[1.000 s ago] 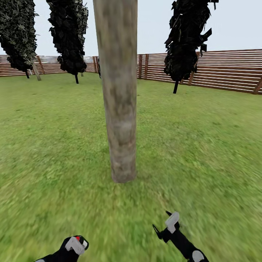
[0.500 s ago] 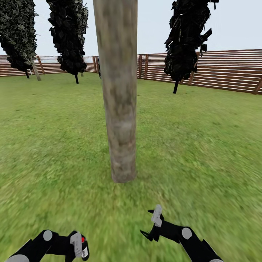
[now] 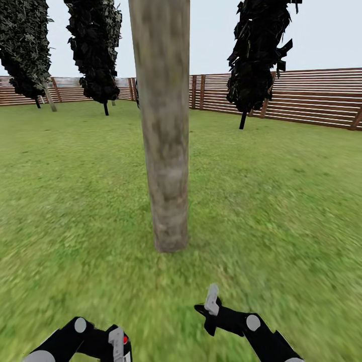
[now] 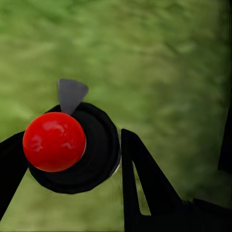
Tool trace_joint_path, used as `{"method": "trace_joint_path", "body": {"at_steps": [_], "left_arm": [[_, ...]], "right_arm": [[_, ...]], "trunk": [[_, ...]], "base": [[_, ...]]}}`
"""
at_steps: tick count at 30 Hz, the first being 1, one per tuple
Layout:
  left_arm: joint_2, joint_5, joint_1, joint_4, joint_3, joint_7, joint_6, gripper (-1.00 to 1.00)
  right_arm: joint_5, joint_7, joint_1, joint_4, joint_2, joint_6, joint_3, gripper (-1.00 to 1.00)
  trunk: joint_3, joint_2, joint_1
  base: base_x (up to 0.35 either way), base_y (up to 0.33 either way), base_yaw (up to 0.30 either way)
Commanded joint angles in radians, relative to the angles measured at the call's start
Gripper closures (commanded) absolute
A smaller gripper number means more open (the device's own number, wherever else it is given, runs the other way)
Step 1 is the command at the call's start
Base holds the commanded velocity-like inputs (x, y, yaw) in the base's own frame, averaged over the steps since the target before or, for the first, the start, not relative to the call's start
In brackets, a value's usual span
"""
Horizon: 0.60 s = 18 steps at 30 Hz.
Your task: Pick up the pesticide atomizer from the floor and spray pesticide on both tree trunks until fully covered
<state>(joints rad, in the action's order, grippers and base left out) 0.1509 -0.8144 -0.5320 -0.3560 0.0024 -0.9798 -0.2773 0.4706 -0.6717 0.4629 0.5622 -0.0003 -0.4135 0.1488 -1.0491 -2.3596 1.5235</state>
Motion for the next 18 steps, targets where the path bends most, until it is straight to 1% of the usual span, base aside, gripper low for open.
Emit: {"method": "trace_joint_path", "body": {"at_steps": [1,2,3,4,5,8,11,12,14,18], "left_arm": [[-0.008,-0.013,0.000,-0.002,0.000,-0.003,0.005,1.00],[-0.016,-0.018,-0.001,-0.002,0.000,-0.003,0.011,1.00],[-0.026,-0.023,-0.002,-0.003,0.000,-0.003,0.017,1.00],[-0.036,-0.026,-0.007,-0.003,-0.001,-0.003,0.020,1.00],[-0.041,-0.027,-0.010,-0.003,-0.001,-0.004,0.021,1.00],[-0.050,-0.028,-0.013,-0.003,-0.001,-0.005,0.022,1.00],[-0.061,-0.031,-0.014,-0.003,-0.009,-0.005,0.023,1.00],[-0.067,-0.039,-0.014,-0.003,-0.020,-0.005,0.023,1.00],[-0.080,-0.054,-0.017,-0.003,-0.031,-0.004,0.024,1.00],[-0.103,-0.063,-0.032,-0.002,-0.037,-0.005,0.024,1.00]], "right_arm": [[0.010,0.002,0.000,0.001,0.004,-0.005,0.026,1.00],[0.010,0.002,0.000,0.001,0.007,-0.005,0.055,1.00],[0.009,0.003,0.000,0.001,0.010,-0.005,0.092,1.00],[0.008,0.003,0.000,0.001,0.013,-0.004,0.114,1.00],[0.008,0.003,0.000,0.001,0.019,-0.004,0.126,1.00],[0.008,0.003,0.000,0.001,0.038,-0.004,0.135,1.00],[0.008,0.003,0.000,0.001,0.047,-0.004,0.137,1.00],[0.008,0.003,0.000,0.002,0.049,-0.004,0.138,1.00],[0.008,0.003,0.000,0.002,0.057,-0.004,0.139,1.00],[0.008,0.003,0.000,0.001,0.067,-0.004,0.140,1.00]], "trunk": [[-0.001,0.000,0.000],[-0.001,0.000,0.000],[-0.001,0.000,0.000],[-0.001,0.000,0.000],[-0.001,0.000,0.000],[-0.001,0.000,0.000],[-0.001,0.000,0.000],[-0.001,0.000,0.000],[-0.001,0.000,0.000],[-0.001,0.000,0.000]], "base": [[0.000,0.000,0.000],[0.000,0.000,0.000],[0.000,0.000,0.000],[0.000,0.000,0.000],[0.000,0.000,0.000],[0.000,0.000,0.000],[0.000,0.000,0.000],[0.000,0.000,0.000],[0.000,0.000,0.000],[0.000,0.000,0.000]]}}
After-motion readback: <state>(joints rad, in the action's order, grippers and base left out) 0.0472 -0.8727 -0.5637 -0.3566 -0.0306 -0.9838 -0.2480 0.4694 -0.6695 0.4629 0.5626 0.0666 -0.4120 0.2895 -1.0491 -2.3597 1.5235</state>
